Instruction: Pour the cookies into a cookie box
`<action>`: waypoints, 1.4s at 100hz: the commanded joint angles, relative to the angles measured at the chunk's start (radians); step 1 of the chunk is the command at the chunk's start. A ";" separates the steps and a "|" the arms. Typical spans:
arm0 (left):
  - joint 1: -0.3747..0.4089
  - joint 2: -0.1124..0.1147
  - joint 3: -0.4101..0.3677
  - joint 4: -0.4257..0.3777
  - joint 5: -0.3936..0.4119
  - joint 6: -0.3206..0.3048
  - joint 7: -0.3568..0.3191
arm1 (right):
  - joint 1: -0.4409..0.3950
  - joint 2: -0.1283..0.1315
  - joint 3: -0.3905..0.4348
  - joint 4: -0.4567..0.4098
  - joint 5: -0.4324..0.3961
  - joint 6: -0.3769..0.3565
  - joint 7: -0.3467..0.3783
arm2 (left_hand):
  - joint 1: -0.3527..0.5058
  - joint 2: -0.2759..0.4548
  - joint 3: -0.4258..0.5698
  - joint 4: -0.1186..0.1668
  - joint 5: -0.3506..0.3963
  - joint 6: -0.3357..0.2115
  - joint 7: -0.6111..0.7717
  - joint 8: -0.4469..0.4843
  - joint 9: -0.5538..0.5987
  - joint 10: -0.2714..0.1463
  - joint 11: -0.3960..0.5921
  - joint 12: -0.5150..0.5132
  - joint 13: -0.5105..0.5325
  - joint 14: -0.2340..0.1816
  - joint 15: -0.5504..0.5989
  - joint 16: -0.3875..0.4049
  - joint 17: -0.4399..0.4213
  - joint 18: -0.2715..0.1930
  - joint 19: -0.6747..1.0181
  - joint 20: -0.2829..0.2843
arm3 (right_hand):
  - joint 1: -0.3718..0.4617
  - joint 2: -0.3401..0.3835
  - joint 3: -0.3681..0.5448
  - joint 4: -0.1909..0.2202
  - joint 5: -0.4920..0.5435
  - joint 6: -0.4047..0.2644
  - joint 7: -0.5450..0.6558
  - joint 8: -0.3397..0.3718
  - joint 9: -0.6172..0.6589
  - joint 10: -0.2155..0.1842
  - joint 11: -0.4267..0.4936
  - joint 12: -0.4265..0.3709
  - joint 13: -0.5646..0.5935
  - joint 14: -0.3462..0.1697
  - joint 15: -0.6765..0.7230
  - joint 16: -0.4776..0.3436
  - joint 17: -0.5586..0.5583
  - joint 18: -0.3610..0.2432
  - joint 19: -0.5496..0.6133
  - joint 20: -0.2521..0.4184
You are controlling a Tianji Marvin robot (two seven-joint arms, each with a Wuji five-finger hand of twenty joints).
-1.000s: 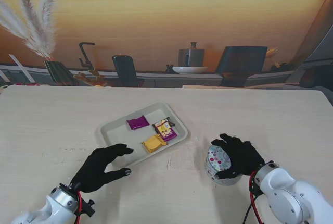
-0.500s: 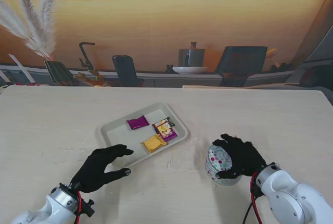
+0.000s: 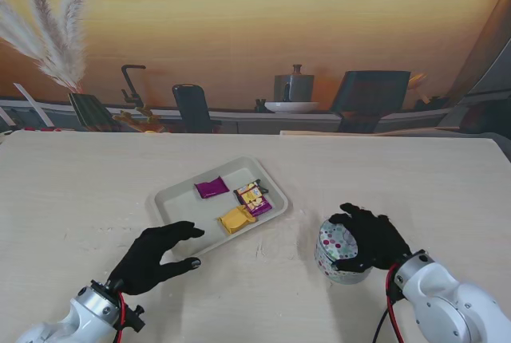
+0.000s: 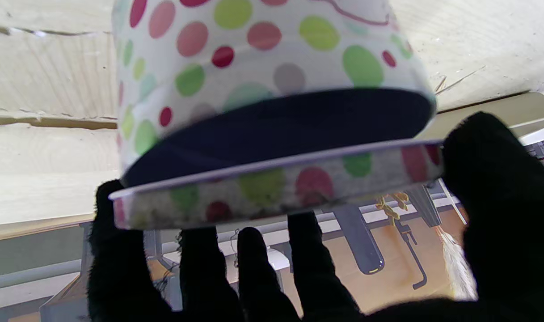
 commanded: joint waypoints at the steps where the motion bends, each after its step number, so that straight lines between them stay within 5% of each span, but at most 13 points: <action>1: 0.005 -0.004 0.001 -0.005 0.000 0.003 -0.016 | -0.008 -0.004 0.001 0.003 -0.004 -0.005 0.004 | -0.002 0.034 -0.013 0.012 0.018 -0.014 0.005 0.006 0.012 -0.006 -0.004 0.006 0.012 -0.001 0.007 0.014 -0.003 0.003 0.010 0.010 | 0.099 0.017 0.177 0.029 0.024 0.037 0.012 -0.011 0.014 0.019 0.029 0.013 0.072 -0.048 0.099 0.058 0.027 -0.037 0.103 0.044; 140: 0.006 -0.004 -0.006 -0.002 0.001 0.000 -0.013 | -0.127 -0.036 0.112 -0.070 -0.033 -0.040 -0.200 | 0.001 0.042 -0.016 0.010 0.036 -0.019 0.012 0.010 0.021 -0.005 -0.004 0.007 0.017 0.002 0.009 0.015 -0.003 0.005 0.008 0.009 | 0.128 0.008 0.257 0.022 0.128 0.049 0.100 -0.035 0.022 0.018 0.230 0.083 0.136 -0.034 0.137 0.078 0.081 -0.040 0.144 0.051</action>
